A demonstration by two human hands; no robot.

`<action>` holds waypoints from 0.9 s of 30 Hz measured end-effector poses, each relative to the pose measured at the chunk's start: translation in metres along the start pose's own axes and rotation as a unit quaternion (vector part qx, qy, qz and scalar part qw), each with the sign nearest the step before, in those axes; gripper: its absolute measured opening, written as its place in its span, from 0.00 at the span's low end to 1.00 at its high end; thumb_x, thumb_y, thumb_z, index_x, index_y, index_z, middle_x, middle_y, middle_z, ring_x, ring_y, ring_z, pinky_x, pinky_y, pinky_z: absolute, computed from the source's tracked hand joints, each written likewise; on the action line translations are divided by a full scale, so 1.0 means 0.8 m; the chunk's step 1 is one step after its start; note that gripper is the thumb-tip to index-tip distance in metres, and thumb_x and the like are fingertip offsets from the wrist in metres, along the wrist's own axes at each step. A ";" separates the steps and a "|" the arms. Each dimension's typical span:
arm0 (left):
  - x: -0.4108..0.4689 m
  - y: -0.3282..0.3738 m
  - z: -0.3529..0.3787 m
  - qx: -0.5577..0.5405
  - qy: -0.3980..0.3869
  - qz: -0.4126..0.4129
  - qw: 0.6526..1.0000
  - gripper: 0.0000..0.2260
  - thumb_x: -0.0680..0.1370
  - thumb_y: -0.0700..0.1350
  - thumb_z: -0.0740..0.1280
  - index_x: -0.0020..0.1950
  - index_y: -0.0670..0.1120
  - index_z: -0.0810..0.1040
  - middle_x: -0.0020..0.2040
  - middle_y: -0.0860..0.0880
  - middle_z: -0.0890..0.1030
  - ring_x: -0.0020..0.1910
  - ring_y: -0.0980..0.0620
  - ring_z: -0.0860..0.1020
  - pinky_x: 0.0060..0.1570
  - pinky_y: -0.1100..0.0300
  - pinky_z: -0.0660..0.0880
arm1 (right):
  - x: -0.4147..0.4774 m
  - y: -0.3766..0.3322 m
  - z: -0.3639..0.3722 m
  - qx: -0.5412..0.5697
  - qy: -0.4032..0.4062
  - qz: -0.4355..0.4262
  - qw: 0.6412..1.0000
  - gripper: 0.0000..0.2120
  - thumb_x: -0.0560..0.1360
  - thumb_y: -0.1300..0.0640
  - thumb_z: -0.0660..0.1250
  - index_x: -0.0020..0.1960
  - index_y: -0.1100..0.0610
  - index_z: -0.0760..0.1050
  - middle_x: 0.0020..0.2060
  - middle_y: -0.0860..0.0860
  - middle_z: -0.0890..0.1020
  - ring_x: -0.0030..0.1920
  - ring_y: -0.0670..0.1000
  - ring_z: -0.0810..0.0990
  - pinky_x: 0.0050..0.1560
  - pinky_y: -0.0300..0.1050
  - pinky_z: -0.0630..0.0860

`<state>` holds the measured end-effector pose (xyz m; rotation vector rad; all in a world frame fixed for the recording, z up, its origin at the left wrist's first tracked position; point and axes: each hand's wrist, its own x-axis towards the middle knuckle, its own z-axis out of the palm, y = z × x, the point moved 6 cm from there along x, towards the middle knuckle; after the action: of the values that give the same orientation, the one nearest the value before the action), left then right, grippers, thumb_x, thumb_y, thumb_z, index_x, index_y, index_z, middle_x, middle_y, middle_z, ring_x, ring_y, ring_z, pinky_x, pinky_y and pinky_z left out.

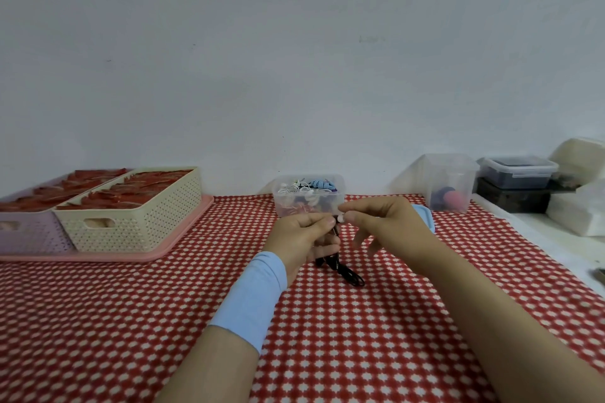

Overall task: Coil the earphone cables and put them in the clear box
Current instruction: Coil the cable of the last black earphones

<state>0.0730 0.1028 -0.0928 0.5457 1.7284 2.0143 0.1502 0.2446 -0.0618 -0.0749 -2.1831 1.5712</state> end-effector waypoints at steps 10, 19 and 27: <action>-0.003 0.005 0.006 0.065 -0.032 0.043 0.996 0.06 0.78 0.38 0.68 0.53 0.41 0.84 0.38 0.46 0.83 0.37 0.53 0.82 0.37 0.62 0.80 | -0.001 0.014 0.004 0.069 -0.025 0.073 0.995 0.05 0.74 0.60 0.75 0.49 0.58 0.86 0.40 0.52 0.87 0.34 0.48 0.82 0.32 0.42 0.76; -0.002 0.003 0.004 0.079 -0.040 0.051 0.995 0.06 0.78 0.38 0.69 0.51 0.42 0.84 0.37 0.46 0.83 0.37 0.52 0.82 0.37 0.62 0.80 | -0.003 0.018 0.005 0.071 -0.053 0.106 0.990 0.04 0.74 0.58 0.74 0.48 0.55 0.87 0.41 0.50 0.87 0.35 0.46 0.82 0.32 0.40 0.75; 0.005 0.000 -0.005 0.026 -0.038 0.019 0.999 0.08 0.78 0.38 0.68 0.57 0.39 0.81 0.43 0.45 0.83 0.41 0.52 0.83 0.41 0.59 0.82 | 0.001 0.019 0.007 0.051 -0.033 0.099 0.993 0.08 0.78 0.52 0.71 0.56 0.50 0.84 0.48 0.47 0.87 0.37 0.48 0.84 0.32 0.39 0.76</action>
<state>0.0675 0.1020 -0.0930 0.6694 1.7418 1.9516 0.1446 0.2452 -0.0767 -0.2178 -2.1970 1.8168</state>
